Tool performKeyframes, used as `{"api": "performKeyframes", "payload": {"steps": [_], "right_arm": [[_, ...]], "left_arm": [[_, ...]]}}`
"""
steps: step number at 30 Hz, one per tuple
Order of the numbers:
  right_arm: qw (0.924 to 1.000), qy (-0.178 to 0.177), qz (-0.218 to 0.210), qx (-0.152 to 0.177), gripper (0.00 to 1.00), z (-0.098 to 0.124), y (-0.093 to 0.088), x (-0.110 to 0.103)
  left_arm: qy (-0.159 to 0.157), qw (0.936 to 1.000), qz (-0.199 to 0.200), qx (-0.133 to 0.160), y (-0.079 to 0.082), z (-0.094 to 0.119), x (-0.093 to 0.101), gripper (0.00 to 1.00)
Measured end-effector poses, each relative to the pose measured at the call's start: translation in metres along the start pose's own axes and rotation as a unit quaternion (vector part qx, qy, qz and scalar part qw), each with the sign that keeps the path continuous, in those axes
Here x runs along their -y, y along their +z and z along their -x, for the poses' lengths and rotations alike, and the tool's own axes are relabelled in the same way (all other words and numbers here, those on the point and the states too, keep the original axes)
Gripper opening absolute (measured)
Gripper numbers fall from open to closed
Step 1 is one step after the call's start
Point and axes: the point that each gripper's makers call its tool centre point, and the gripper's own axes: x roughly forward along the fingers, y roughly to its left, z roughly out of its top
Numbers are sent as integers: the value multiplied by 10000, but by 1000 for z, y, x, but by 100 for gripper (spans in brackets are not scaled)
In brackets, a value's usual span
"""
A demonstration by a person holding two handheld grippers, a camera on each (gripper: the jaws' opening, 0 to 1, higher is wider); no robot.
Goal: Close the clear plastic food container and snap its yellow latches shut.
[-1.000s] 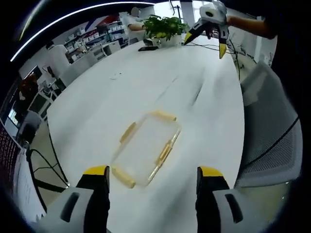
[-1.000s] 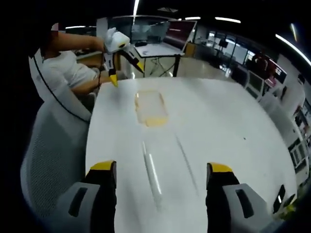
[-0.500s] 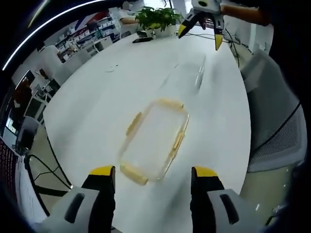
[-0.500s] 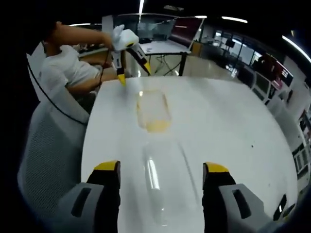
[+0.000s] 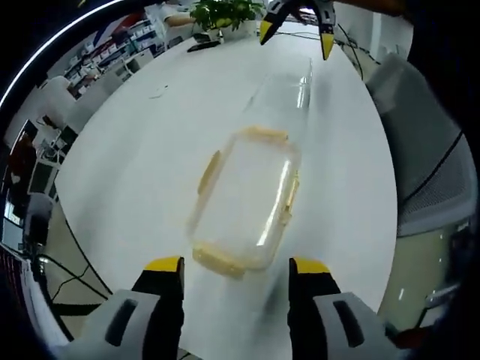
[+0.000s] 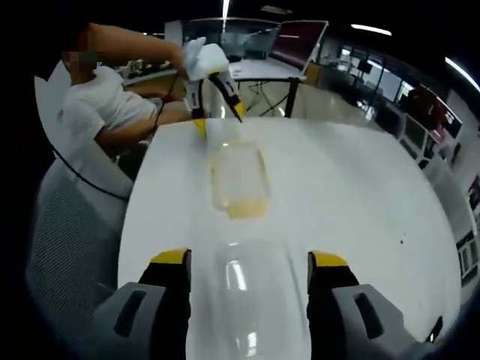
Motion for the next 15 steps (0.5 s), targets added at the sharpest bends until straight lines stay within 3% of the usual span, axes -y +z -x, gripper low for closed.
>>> {"api": "performKeyframes", "payload": {"steps": [15], "right_arm": [[9991,309,277,-59,53,-49,15,-4]], "left_arm": [[-271,9979,-525,-256,-16,-18,-12,44]]}}
